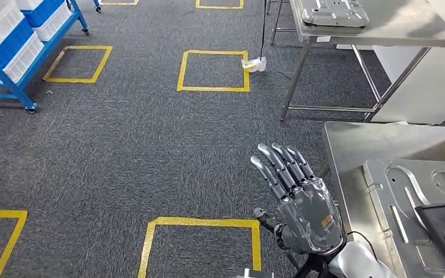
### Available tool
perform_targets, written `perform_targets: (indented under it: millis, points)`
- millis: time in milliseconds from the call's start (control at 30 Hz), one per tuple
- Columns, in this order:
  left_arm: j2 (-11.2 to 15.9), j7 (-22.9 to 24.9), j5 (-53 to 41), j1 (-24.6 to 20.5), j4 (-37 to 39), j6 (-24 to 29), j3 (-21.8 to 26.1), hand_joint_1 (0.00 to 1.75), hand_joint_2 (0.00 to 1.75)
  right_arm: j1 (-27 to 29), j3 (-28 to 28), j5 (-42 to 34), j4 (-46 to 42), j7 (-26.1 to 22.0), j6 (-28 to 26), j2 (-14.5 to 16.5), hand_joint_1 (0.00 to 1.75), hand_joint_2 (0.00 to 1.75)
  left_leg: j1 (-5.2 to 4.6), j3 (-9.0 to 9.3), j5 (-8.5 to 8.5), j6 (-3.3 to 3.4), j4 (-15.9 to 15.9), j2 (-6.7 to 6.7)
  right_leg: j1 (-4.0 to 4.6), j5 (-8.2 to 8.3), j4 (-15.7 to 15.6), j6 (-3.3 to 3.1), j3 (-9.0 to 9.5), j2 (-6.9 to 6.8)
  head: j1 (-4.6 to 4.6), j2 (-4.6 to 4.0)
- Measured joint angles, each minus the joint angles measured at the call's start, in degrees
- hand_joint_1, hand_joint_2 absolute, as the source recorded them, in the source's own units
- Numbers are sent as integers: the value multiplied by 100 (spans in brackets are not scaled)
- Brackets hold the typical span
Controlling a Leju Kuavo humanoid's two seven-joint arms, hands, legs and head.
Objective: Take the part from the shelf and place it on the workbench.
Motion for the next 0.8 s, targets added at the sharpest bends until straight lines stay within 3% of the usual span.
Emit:
perform_targets:
  millis: [67, 100, 133, 200, 267, 333, 400, 467, 533, 600, 633, 667, 733, 800]
  points:
    - [1, 0, -1, -10, 0, 1, 0, 0, 0, 16, -2, -4, 2, 1, 8, -18, 0, 175, -6, -18, 9, 21, 7, -119, -5, -312, 737, 9, -373, 131, 1, 0]
    - [2, -1, -1, -11, 0, 0, 0, 0, 0, 22, -2, -8, 2, 3, 15, -26, 0, 175, -9, -24, 10, 24, 15, -188, -6, -332, 936, 12, -484, 145, 1, 0]
    - [3, -1, -1, -10, 0, 0, 0, 0, 0, 24, -2, -15, 3, 5, 26, -34, 0, 175, -9, -27, 10, 23, 26, -265, -9, -234, 918, 10, -492, 154, 1, 0]
    - [4, -4, -1, -10, 0, 0, 0, 0, 0, 20, -6, -37, 3, 11, 53, -39, 0, 175, -3, -24, 1, 8, 55, -416, -28, 190, 290, -4, -219, 257, 1, 0]
    - [4, -16, -1, -19, 0, 1, 0, 0, 0, 17, -18, -64, 4, 13, 82, -44, 0, 175, -9, -46, -6, -40, 89, -558, -48, 450, -368, -19, 73, 489, 1, 0]
    - [5, -29, -1, -14, 0, 3, 0, 0, 0, 17, -32, -88, 7, 12, 102, -49, 0, 175, -7, -87, 14, -112, 94, -682, -35, 465, -551, -41, 144, 566, -2, 1]
    - [7, -37, 0, 10, 0, 2, 0, 0, 0, 5, -43, -105, 8, 8, 116, -51, 0, 175, 14, -116, 32, -182, 87, -746, -28, 500, -589, -104, 157, 432, -4, 1]
    - [7, -46, 1, 14, 0, -1, 0, 0, 0, -14, -48, -120, 4, -5, 142, -53, 0, 175, 9, -218, -100, -224, 284, -501, -35, 536, -654, -193, 186, 288, -14, 0]
    - [5, -56, 2, -9, 0, -2, 0, 0, 0, -17, -46, -139, 2, -20, 177, -54, 0, 175, 6, -514, -446, -252, 907, -170, -12, 543, -683, -254, 194, 136, -27, 0]
    - [2, -67, 3, -21, 0, -2, 0, 0, 0, -8, -38, -154, 5, -27, 204, -55, 0, 175, 20, -829, -709, -277, 1571, -71, 19, 532, -676, -276, 184, -31, -30, 0]
    - [1, -73, 4, -20, 0, -2, 0, 0, 0, -4, -33, -158, 7, -28, 210, -55, 0, 175, 22, -863, -698, -282, 1664, -53, 29, 525, -672, -279, 182, -111, -30, 0]
    - [0, -79, 4, -16, 0, -2, 0, 0, 0, -2, -30, -163, 8, -28, 215, -55, 0, 175, 22, -771, -579, -279, 1516, -29, 36, 517, -669, -276, 187, -185, -30, 0]
    - [1, -86, 3, -13, 0, -2, 0, 0, 0, -3, -28, -170, 9, -29, 222, -55, 0, 175, 2, -340, -249, -244, 742, 153, 50, 492, -664, -255, 212, -310, -30, 0]
    - [8, -88, 2, -15, 1, -3, 0, 0, 0, -5, -28, -173, 10, -31, 228, -55, 0, 175, -47, -31, -87, -178, 161, 317, 77, 464, -657, -211, 235, -416, -28, 0]
